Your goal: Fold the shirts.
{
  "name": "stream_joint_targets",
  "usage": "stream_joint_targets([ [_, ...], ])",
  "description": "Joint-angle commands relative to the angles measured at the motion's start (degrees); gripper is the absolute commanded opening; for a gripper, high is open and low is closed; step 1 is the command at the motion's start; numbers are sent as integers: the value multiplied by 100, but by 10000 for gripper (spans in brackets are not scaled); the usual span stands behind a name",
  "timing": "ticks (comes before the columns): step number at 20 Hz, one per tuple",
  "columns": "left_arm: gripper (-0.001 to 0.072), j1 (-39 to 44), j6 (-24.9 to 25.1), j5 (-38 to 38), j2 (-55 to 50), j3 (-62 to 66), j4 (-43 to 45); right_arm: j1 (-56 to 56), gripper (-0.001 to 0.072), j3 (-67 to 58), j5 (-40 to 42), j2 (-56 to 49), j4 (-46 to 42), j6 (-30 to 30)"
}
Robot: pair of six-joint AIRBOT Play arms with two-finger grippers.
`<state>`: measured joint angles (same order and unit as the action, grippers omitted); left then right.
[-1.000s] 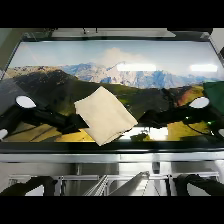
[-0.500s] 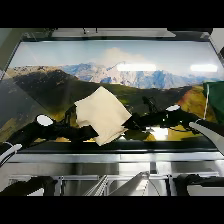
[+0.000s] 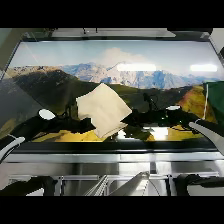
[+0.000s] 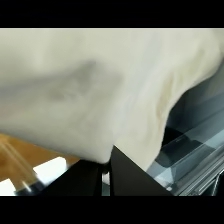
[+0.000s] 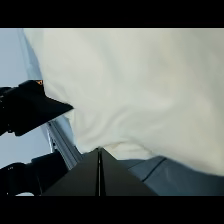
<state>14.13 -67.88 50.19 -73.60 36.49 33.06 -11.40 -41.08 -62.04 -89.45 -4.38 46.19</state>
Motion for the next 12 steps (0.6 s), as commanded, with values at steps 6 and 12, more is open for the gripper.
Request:
stream_joint_targets([
  [6,20,-116,-9,1250,267,605,603,1434,519,-269,-184,356,-588,-190],
  [12,20,-348,223,1755,-234,610,623,1803,513,-286,-7,116,-1838,614],
])
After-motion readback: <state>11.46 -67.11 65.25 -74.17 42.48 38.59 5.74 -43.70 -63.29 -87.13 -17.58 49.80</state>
